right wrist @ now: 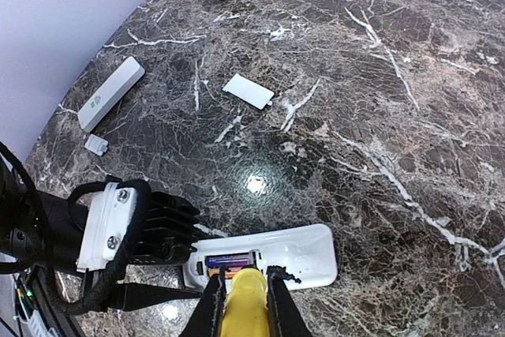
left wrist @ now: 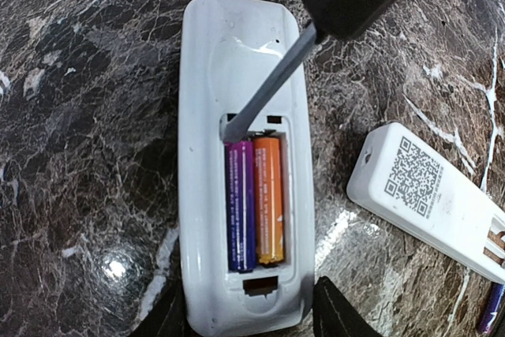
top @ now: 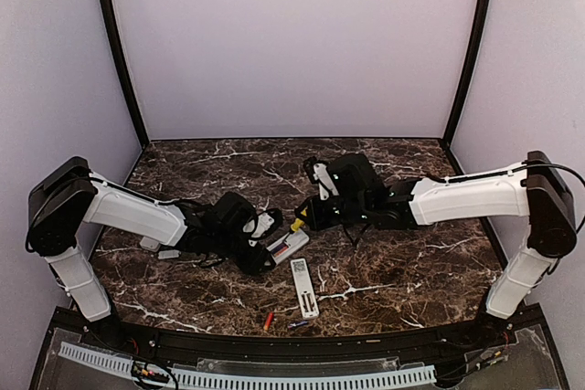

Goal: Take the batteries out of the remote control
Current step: Remove the battery from the remote control without the battery cover.

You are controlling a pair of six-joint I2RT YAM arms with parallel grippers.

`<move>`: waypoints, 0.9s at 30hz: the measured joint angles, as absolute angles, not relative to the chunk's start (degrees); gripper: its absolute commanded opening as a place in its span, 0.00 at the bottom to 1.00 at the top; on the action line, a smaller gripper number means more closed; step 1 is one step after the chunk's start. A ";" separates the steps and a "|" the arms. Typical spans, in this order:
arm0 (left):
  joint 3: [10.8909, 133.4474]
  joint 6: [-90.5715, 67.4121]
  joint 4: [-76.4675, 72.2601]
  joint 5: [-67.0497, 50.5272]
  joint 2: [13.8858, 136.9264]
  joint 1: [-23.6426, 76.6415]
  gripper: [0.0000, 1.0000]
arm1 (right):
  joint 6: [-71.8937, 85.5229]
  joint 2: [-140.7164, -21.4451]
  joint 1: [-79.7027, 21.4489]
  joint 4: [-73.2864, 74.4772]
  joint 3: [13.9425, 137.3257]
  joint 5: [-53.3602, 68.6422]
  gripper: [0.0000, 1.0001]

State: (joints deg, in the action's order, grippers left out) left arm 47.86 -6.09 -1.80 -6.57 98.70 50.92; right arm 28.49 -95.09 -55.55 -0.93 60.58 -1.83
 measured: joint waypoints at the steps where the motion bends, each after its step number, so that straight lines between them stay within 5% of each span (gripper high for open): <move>1: 47.86 -6.09 -1.80 -6.57 98.70 50.92 0.28 | 28.05 -95.26 -55.83 -0.78 60.86 -2.24 0.00; 27: 47.86 -6.04 -1.98 -6.61 98.80 50.92 0.28 | 19.51 -95.13 -57.87 2.07 62.04 -6.48 0.00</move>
State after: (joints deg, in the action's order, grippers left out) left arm 47.86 -6.04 -1.98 -6.61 98.80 50.92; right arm 19.51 -95.13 -57.87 2.07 62.04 -6.48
